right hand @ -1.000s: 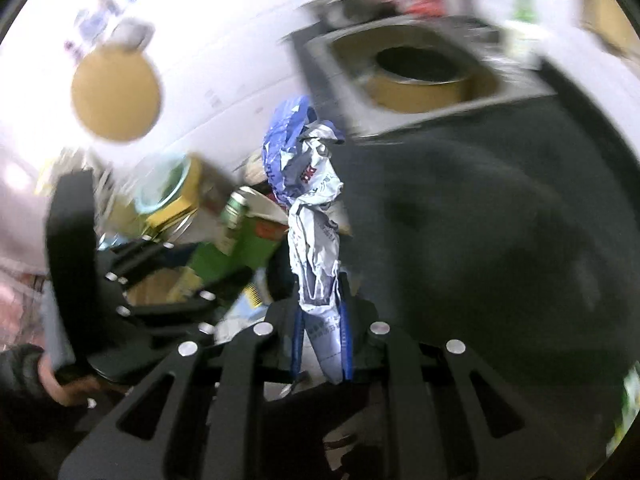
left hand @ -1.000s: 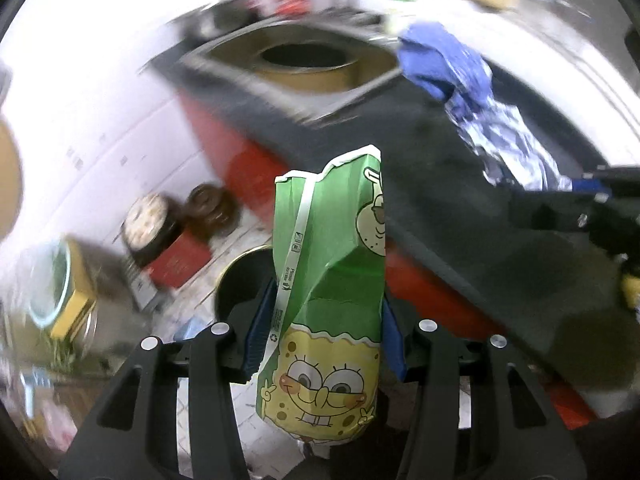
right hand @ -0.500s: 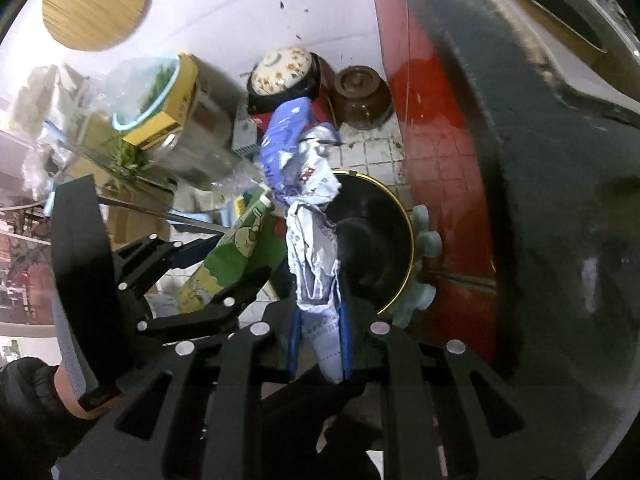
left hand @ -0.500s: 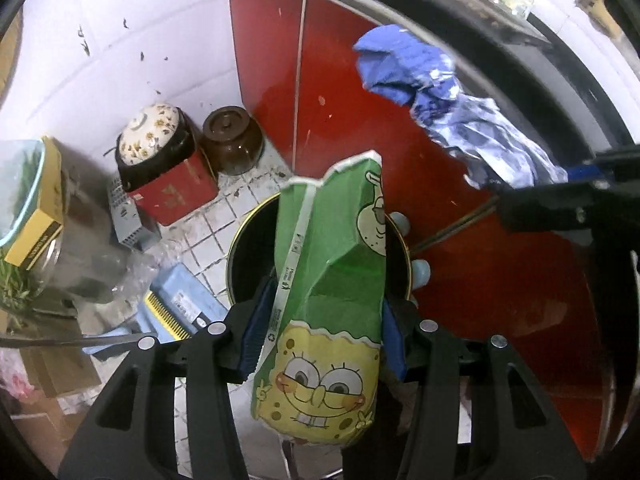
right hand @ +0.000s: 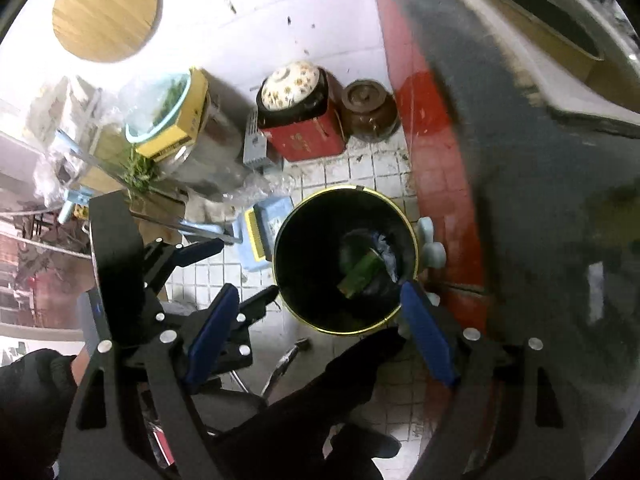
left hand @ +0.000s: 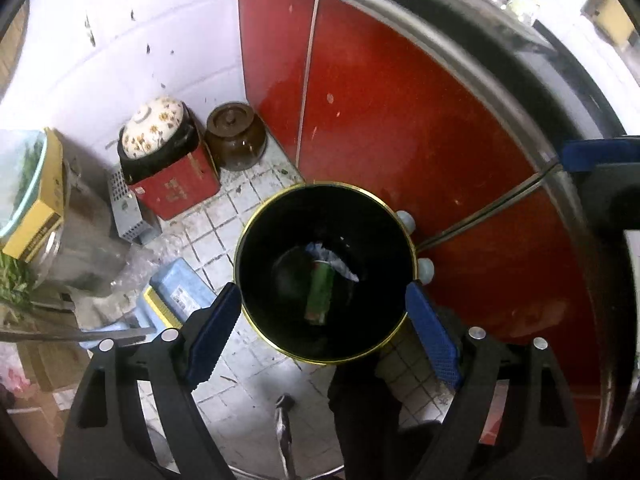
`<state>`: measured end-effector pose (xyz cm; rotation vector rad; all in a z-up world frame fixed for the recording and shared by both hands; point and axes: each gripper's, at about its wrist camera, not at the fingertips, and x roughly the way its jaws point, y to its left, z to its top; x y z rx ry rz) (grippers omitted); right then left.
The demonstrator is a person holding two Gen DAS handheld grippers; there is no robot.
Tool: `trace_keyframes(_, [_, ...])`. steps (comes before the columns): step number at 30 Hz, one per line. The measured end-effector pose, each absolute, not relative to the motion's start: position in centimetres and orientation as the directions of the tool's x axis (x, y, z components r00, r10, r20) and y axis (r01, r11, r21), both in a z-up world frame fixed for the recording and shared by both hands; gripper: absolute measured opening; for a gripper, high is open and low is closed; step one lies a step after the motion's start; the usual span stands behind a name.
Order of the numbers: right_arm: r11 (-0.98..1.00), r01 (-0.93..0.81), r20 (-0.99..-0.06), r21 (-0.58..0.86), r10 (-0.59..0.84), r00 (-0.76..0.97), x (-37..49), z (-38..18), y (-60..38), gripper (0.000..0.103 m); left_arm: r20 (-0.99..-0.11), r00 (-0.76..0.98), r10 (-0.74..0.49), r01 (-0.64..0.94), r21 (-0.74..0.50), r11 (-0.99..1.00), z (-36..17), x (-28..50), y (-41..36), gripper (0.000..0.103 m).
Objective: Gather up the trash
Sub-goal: 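Carry carton and cloth to the black bin and open both tools, then move both tools back over the trash pile on the counter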
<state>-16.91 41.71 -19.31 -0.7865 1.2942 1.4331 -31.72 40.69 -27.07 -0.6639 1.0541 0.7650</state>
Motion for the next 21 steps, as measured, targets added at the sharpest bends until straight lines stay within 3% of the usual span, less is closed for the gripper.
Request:
trace_keyframes(6, [0.151, -0.946, -0.895, 0.286, 0.395, -0.207, -13.0, -11.4, 35.4, 0.093, -0.901, 0.325, 0.288, -0.777, -0.081, 0.624, -20.1, -28.4, 38.8, 0.094])
trace_keyframes(10, [0.296, -0.928, -0.875, 0.227, 0.480, -0.061, -8.3, -6.4, 27.8, 0.096, -0.871, 0.405, 0.278, -0.684, -0.087, 0.725, -15.0, -23.0, 35.2, 0.096])
trace_keyframes(15, [0.550, -0.819, -0.848, 0.165, 0.503, 0.166, -2.2, -2.0, 15.8, 0.096, -0.836, 0.521, 0.171, -0.440, -0.092, 0.893, -10.3, -13.2, 27.2, 0.096])
trace_keyframes(21, [0.809, -0.572, -0.819, 0.139, 0.418, 0.392, 2.3, 0.5, 0.1, 0.096, -0.785, 0.619, -0.016, -0.104, -0.102, 0.989, -6.5, -4.2, 16.1, 0.096])
